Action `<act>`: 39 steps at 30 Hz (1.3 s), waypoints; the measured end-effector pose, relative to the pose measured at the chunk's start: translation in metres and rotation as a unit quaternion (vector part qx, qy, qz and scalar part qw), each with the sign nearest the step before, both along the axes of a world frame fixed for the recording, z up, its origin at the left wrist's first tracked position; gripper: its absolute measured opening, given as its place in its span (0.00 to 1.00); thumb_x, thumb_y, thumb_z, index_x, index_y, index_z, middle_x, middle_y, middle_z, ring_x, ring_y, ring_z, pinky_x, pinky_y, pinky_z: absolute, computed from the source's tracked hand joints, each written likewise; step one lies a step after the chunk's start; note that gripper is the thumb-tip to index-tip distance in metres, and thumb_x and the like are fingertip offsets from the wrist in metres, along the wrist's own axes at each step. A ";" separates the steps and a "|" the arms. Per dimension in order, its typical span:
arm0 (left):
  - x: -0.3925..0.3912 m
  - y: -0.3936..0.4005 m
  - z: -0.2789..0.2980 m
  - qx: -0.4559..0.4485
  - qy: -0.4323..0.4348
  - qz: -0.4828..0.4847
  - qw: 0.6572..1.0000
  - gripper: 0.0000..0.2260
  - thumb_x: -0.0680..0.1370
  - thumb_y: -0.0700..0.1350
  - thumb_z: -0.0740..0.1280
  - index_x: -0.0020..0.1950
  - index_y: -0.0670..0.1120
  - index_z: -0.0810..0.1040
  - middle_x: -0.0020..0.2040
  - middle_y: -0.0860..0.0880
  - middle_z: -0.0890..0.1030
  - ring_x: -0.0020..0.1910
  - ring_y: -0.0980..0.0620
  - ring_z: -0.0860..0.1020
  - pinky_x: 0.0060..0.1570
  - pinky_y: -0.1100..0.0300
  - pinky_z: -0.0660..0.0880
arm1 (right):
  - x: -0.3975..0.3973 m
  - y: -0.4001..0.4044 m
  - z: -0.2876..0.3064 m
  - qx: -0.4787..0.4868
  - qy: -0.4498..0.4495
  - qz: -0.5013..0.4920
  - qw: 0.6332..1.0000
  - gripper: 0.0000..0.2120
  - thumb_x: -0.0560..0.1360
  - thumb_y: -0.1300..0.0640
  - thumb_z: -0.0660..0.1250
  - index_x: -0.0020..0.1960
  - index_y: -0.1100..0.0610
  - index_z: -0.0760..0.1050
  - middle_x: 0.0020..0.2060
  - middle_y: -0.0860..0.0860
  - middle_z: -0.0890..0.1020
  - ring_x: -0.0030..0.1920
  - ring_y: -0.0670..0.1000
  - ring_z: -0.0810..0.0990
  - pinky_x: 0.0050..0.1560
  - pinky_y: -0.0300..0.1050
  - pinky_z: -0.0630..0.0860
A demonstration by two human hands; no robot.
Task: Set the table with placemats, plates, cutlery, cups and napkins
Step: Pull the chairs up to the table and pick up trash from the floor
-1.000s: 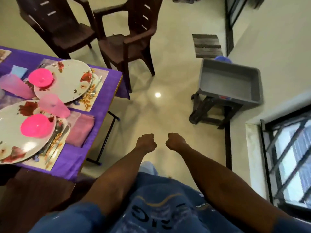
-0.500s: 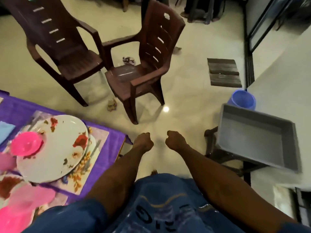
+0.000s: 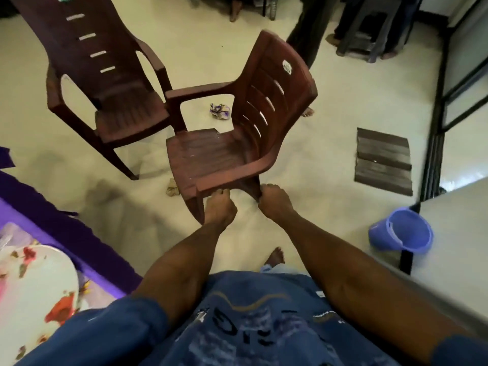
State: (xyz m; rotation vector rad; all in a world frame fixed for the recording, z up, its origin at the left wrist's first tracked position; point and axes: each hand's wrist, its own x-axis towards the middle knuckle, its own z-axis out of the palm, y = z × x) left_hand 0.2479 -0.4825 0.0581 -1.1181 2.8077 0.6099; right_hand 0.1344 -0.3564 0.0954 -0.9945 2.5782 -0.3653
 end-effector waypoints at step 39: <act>-0.476 -0.092 0.027 0.199 -0.017 0.691 0.694 0.19 0.78 0.52 0.65 0.61 0.39 0.79 0.60 0.39 0.80 0.59 0.38 0.78 0.56 0.49 0.75 | -0.499 -0.346 0.043 0.229 0.037 0.729 0.644 0.15 0.77 0.56 0.62 0.61 0.61 0.76 0.58 0.59 0.80 0.57 0.60 0.80 0.56 0.52 0.76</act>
